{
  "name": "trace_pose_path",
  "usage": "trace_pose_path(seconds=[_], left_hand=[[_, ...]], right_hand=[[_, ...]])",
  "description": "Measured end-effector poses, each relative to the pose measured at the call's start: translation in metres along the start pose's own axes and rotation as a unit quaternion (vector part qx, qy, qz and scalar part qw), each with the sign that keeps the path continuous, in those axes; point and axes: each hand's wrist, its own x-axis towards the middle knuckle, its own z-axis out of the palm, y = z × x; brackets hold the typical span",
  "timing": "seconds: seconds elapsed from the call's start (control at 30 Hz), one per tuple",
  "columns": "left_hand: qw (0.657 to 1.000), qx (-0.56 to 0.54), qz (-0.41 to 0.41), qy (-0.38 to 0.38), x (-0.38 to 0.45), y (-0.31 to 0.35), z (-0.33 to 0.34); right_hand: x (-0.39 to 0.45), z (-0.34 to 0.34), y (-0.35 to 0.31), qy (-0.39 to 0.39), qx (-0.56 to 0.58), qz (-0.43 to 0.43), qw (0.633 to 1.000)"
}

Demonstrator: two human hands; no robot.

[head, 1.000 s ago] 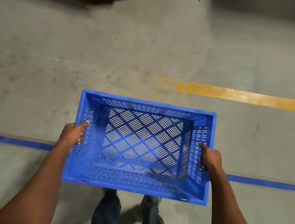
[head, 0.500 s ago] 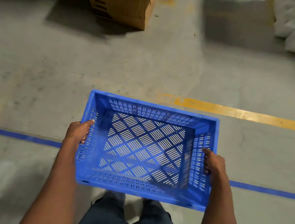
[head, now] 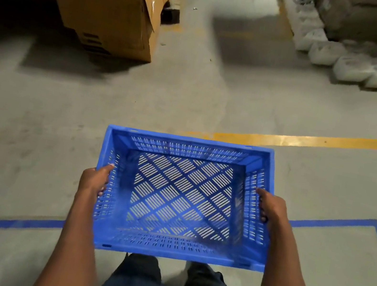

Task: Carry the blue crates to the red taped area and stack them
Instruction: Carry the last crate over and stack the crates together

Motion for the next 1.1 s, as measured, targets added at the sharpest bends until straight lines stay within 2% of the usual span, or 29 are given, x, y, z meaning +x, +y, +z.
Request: trace_pose_path(seconds=[0.33,0.53,0.67,0.83,1.1], left_hand=[[0.978,0.113,0.088,-0.153,0.013,0.036,0.02],[0.925,0.219,0.15,-0.27,-0.021,0.041,0.075],[0.87,0.292,0.181,-0.354,-0.073,0.024,0.13],[0.775,0.371,0.254,-0.444,-0.182,-0.031,0.175],[0.609,0.471,0.328,-0.547,-0.37,-0.193,0.16]], right_hand=[[-0.11,-0.026,0.107,0.141,0.114,0.061,0.981],[-0.215,-0.05,0.204,0.256,0.215,0.104,0.937],[-0.293,-0.059,0.286,0.332,0.296,0.148,0.883],[-0.399,-0.05,0.4,0.406,0.41,0.196,0.793],[-0.588,0.022,0.576,0.503,0.539,0.246,0.629]])
